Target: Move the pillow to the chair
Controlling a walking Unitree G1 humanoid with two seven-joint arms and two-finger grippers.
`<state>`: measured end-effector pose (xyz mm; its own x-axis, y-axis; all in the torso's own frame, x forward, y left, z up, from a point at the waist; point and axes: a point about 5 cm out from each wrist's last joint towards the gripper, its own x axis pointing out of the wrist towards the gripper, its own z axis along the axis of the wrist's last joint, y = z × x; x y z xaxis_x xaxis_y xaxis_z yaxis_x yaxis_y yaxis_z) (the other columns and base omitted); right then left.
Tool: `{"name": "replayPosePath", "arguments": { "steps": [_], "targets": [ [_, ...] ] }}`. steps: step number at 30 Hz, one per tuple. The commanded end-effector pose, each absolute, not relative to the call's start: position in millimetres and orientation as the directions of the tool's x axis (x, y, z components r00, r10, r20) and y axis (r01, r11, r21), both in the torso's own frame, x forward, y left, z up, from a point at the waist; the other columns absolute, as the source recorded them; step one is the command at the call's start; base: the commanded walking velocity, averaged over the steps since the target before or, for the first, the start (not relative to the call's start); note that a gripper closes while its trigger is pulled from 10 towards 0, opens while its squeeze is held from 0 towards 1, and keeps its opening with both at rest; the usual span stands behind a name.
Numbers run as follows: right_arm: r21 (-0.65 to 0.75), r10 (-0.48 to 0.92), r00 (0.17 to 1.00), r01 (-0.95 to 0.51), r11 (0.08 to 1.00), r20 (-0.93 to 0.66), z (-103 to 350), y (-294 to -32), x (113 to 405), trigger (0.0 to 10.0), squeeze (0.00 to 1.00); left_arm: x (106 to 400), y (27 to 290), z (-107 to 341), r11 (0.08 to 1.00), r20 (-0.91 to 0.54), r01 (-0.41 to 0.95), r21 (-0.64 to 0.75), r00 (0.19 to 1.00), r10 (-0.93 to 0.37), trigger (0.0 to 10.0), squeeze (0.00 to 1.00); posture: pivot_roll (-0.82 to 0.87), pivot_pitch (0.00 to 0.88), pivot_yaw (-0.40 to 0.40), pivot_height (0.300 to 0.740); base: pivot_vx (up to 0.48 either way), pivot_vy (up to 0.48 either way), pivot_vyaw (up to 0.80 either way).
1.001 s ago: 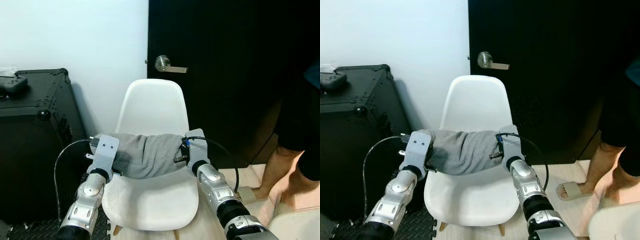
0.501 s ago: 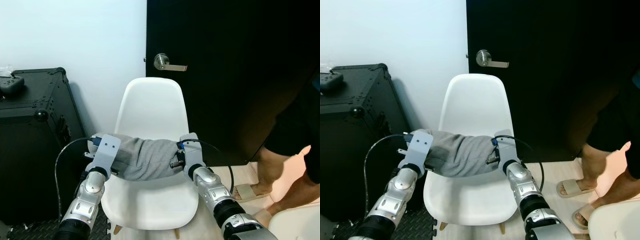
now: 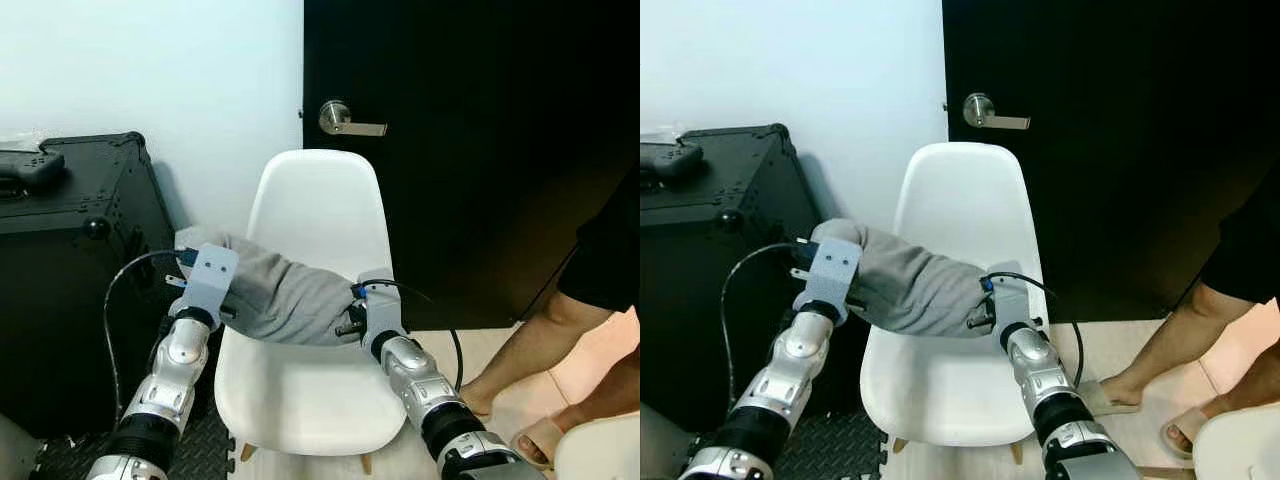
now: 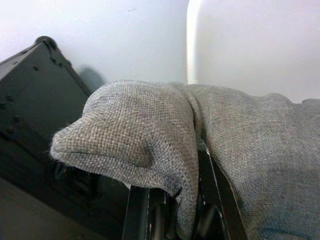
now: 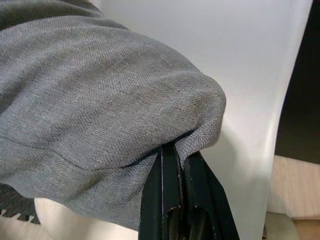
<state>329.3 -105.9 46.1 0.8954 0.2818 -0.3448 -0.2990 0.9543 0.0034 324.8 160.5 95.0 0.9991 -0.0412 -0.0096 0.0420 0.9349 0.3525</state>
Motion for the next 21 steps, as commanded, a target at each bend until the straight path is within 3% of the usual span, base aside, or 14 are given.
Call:
{"name": "replayPosePath", "arguments": {
  "steps": [1,21],
  "targets": [
    [-0.015,0.307,0.920,-0.321,0.947,-0.244,66,-99,338,10.0,0.00,322,144,90,0.930,-0.014,0.117,0.347,0.993,-0.119,10.0,0.00,0.10,0.063,-0.012,0.701,0.000,0.000,0.00],
    [-0.047,0.261,0.946,-0.275,0.960,-0.194,84,-110,352,10.0,0.00,327,131,92,0.924,-0.010,0.210,0.321,0.976,-0.218,10.0,0.00,0.08,0.075,-0.027,0.638,0.000,0.000,0.00]
  ]
}}
